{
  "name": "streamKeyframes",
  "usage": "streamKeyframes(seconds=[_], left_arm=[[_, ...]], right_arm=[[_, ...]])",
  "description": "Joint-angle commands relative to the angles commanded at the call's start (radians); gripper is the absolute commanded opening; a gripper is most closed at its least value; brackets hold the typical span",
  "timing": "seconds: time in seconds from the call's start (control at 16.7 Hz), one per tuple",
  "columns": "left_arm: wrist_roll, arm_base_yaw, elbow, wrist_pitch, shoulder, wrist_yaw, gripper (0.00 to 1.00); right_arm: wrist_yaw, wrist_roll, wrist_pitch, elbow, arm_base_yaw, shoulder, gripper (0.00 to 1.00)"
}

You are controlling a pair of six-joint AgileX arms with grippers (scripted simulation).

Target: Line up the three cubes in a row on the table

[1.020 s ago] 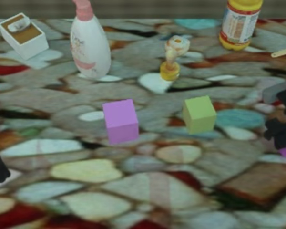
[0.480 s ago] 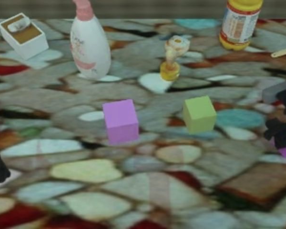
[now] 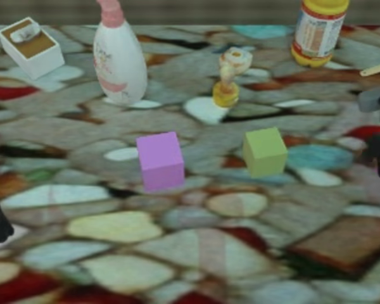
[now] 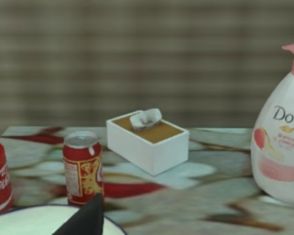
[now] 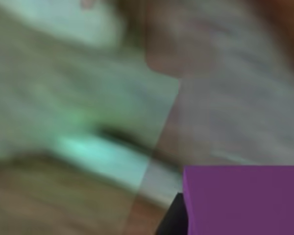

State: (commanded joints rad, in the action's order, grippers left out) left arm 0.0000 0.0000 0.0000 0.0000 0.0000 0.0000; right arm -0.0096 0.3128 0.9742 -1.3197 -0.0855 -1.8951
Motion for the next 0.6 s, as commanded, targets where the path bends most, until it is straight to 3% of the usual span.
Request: streamKeyframes(seconds=[0.42,0.6], left_arm=[[0.0,0.0,0.0,0.0,0.0,0.0,1.0],[0.0,0.0,0.0,0.0,0.0,0.0,1.0]], right_arm=[[0.0,-0.003,0.031,-0.02,0.001,0.017,0.0],[0.002,-0.071,0.045,-0.043,-0.044,0.002,0.0]])
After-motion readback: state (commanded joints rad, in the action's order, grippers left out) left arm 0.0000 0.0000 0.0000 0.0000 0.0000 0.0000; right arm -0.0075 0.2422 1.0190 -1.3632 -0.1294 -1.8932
